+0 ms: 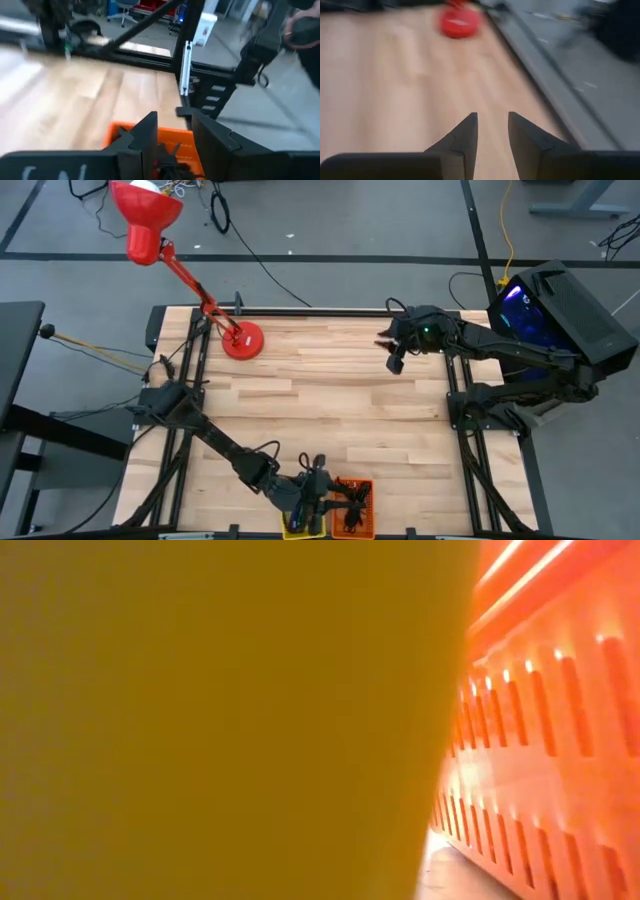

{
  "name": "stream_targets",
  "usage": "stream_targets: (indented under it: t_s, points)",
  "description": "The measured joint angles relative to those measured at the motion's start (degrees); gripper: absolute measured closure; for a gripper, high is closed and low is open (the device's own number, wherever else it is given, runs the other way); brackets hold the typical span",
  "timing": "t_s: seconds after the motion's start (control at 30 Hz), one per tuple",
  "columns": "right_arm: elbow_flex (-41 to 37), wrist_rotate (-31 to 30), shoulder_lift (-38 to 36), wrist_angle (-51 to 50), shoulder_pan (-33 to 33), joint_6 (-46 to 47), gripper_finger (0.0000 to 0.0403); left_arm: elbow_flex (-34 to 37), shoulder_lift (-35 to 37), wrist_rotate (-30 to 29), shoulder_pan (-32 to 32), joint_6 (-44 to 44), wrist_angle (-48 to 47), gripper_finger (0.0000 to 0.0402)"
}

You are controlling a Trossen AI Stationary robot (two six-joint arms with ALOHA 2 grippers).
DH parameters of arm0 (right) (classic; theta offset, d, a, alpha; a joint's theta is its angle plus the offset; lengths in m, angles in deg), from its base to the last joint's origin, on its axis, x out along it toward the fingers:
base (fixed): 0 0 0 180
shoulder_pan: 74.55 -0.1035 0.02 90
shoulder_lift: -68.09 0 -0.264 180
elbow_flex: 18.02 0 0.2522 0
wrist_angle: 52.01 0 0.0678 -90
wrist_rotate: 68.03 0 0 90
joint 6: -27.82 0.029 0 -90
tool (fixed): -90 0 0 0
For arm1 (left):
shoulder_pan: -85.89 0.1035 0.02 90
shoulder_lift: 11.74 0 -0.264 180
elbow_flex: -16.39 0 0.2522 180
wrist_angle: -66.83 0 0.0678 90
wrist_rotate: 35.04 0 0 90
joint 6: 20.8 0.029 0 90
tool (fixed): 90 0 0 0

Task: Pick & Place USB Port
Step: Return to Home Position

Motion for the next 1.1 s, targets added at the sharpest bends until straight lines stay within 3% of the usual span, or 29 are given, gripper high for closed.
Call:
stream_targets:
  t_s: [0.1, 0.2, 0.33, 0.57, 0.7, 0.87, 0.93, 1.1]
  points:
    - [-0.81, 11.20, -0.02, 4.73, -2.15, 1.30, 0.0291, 0.00, 3.69, -2.45, -0.04, 6.56, -5.86, 0.0275]
    - [-3.30, 18.80, -0.15, 11.51, -4.83, 2.75, 0.0291, 0.00, 8.13, -9.27, -0.02, 11.98, -14.85, 0.0275]
    - [-9.47, 19.98, -0.26, 23.24, -9.26, 5.44, 0.0291, 0.00, 13.39, -18.82, 1.05, 13.65, -29.59, 0.0275]
    - [-20.73, 20.21, -0.22, 39.58, -16.26, 7.33, 0.0291, 0.01, 18.90, -23.24, 5.38, 10.82, -51.63, 0.0275]
    - [-24.28, 20.18, -1.92, 41.31, -18.41, 7.93, 0.0291, 0.02, 22.53, -27.63, 8.03, 3.38, -66.15, 0.0275]
    - [-28.59, 18.62, -8.65, 41.44, -20.39, 8.78, 0.0291, 2.23, 28.79, -37.38, 6.55, -15.24, -87.56, 0.0275]
    - [-30.37, 16.31, -12.29, 41.49, -21.00, 8.76, 0.0292, 6.50, 33.19, -41.18, 4.38, -22.67, -90.52, 0.0275]
    - [-34.62, 14.38, -21.08, 40.83, -21.28, 9.01, 0.0292, 19.43, 45.28, -42.81, -1.61, -31.13, -88.59, 0.0275]
